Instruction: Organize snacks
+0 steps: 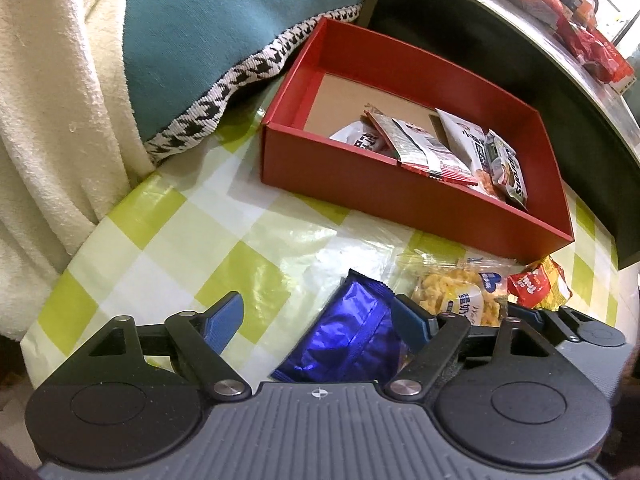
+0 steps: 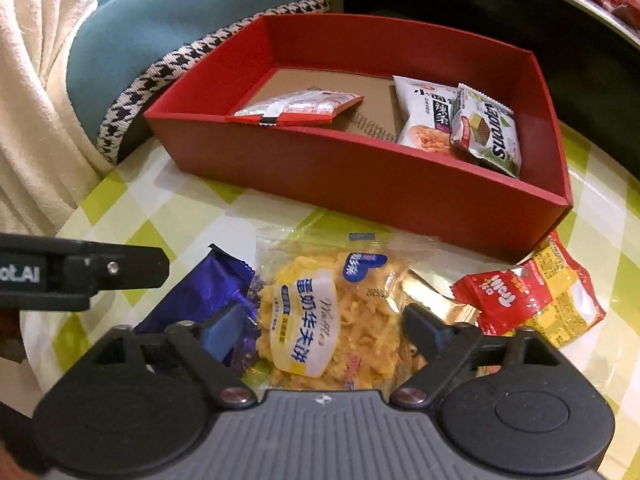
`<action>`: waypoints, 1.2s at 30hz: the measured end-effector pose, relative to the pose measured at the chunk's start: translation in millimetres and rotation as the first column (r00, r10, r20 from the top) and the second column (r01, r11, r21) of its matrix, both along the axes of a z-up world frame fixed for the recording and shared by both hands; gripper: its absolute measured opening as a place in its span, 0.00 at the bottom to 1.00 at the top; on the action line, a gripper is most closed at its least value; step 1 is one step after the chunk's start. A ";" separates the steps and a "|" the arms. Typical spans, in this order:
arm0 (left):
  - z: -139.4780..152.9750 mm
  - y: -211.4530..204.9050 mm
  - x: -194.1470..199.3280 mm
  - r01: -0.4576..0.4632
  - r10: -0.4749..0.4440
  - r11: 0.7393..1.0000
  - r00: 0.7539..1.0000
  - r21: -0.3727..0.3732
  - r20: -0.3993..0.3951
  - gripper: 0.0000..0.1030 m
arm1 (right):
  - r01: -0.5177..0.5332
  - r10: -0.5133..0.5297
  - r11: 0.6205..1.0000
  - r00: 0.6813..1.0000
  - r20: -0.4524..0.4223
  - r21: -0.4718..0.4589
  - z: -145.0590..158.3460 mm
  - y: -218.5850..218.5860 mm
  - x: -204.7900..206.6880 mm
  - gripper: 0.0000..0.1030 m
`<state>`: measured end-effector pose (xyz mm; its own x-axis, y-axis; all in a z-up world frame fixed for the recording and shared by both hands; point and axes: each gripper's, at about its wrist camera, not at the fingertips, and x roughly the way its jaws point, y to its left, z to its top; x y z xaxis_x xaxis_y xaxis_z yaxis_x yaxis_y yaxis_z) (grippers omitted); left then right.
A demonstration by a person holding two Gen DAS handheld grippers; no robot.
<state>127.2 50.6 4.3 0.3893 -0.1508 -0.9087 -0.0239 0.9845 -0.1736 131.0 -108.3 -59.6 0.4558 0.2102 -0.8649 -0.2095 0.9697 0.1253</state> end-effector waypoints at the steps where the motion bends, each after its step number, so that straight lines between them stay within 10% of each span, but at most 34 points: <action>1: -0.5 -0.7 -0.1 0.002 -0.002 1.000 1.000 0.001 -0.002 0.83 | 0.003 -0.003 1.000 1.000 0.006 -0.015 -2.0 0.7 0.1 1.00; 5: -1.9 -1.7 -0.4 0.016 -0.016 1.000 1.000 0.008 -0.008 0.83 | 0.012 -0.013 0.999 1.000 -0.018 -0.050 -10.3 -4.9 1.8 1.00; 9: -4.7 -4.8 -2.8 0.044 -0.043 0.999 0.999 0.013 -0.019 0.84 | 0.004 -0.004 0.998 1.000 0.000 -0.056 0.3 -16.6 -0.5 0.76; 36: -51.2 -76.7 4.4 0.226 -0.215 0.965 0.972 0.135 -0.094 0.85 | 0.114 -0.117 0.992 0.991 0.069 0.047 41.8 -85.3 -21.1 0.74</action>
<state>131.6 -26.1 -46.9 0.2882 -0.0908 -0.9532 0.1885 0.9814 -0.0365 109.9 -193.6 -17.7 0.5395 0.1891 -0.8205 -0.1064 0.9820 0.1564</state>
